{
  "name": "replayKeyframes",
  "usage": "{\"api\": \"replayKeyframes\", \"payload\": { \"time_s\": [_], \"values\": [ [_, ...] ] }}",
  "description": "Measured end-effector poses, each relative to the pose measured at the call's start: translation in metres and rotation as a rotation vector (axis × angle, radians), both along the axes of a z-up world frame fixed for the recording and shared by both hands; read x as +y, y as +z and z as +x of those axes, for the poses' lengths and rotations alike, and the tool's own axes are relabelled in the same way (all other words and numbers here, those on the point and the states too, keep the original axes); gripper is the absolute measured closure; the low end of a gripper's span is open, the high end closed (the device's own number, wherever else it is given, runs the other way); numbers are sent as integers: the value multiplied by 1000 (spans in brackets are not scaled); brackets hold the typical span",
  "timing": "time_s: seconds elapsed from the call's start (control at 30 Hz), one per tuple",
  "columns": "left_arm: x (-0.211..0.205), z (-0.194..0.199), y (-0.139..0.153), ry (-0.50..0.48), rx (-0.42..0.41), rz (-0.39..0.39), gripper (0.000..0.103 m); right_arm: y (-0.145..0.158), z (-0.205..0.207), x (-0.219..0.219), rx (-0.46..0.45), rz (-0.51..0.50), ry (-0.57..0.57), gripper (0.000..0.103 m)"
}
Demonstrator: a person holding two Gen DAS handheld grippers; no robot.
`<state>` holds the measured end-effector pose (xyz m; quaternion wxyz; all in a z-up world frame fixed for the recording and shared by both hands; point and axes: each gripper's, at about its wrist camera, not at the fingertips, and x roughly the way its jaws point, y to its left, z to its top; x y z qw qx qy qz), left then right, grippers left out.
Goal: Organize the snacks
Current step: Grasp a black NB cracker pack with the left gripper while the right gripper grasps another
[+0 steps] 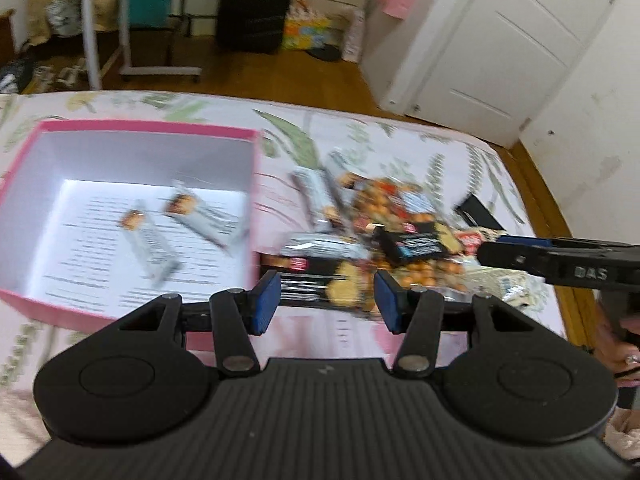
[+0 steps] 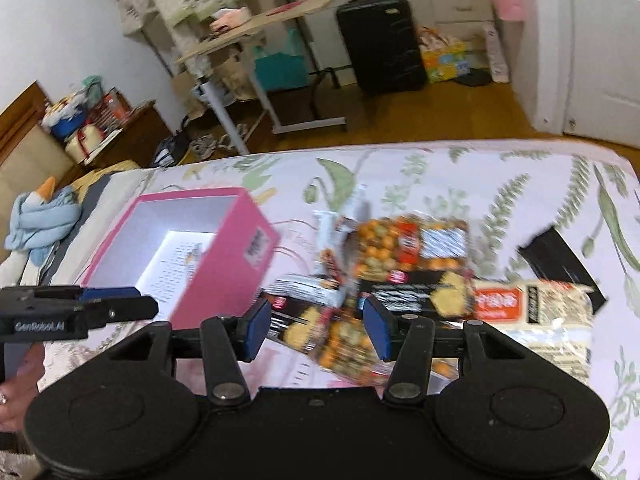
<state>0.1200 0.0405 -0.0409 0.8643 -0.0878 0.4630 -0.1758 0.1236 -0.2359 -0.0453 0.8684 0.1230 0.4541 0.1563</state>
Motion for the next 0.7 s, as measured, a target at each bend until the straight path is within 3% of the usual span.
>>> {"api": "replayKeyframes", "payload": {
  "time_s": [0.3, 0.5, 0.63, 0.7],
  "values": [
    [-75, 41, -56, 31, 28, -46, 54, -61, 54, -59, 169, 15, -144, 45],
    [-105, 71, -88, 45, 17, -71, 56, -92, 82, -66, 179, -6, -163, 45],
    [-108, 84, -105, 79, 80, -102, 61, -102, 84, -70, 186, 28, -165, 62],
    [-108, 85, -112, 76, 117, -129, 66, -105, 82, -70, 188, 39, -165, 64]
  ]
}}
